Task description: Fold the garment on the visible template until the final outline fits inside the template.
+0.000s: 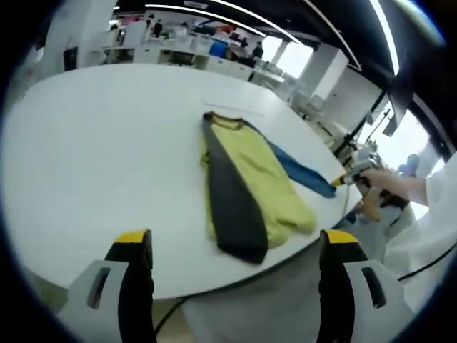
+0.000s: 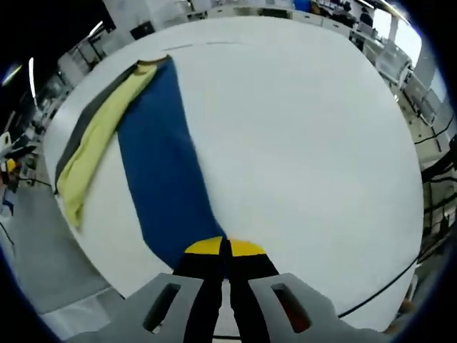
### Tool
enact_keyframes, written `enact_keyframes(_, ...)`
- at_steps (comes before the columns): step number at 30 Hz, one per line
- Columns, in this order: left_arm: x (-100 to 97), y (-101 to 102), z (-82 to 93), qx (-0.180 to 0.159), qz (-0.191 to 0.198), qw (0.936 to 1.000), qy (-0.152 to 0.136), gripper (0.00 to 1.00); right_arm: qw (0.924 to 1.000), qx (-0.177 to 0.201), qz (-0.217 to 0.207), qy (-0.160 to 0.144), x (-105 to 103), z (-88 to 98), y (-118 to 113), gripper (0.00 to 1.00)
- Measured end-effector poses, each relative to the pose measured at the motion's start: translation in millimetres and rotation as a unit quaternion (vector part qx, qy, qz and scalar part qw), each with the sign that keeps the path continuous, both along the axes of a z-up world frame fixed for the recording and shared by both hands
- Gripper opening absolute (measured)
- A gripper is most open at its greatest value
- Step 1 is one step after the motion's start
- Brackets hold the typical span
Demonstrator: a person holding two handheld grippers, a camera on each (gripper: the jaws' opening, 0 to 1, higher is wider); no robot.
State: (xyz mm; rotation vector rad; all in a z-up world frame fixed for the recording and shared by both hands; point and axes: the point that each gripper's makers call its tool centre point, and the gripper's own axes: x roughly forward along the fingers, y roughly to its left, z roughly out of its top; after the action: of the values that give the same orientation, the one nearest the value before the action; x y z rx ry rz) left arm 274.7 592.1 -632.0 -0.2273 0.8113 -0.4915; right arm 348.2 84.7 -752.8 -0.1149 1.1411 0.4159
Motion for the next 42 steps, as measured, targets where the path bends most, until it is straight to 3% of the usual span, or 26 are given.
enact_keyframes(17,6.4,-6.1,-8.8,0.005,0.006,0.9999,0.015,0.94,0.9993,-0.012,-0.036,-0.005,31.7,-4.3,-37.2,0.02)
enact_keyframes(29,13.9,-8.2,-13.1,0.009,0.007,0.9997,0.023,0.94,0.9987,-0.020,-0.048,0.000,68.2,-31.1,-79.9,0.02)
enact_keyframes(42,25.3,-11.1,-13.4,0.014,0.002,0.9996,0.025,0.94,0.9974,-0.031,-0.064,-0.007,76.5,-20.4,-84.7,0.02)
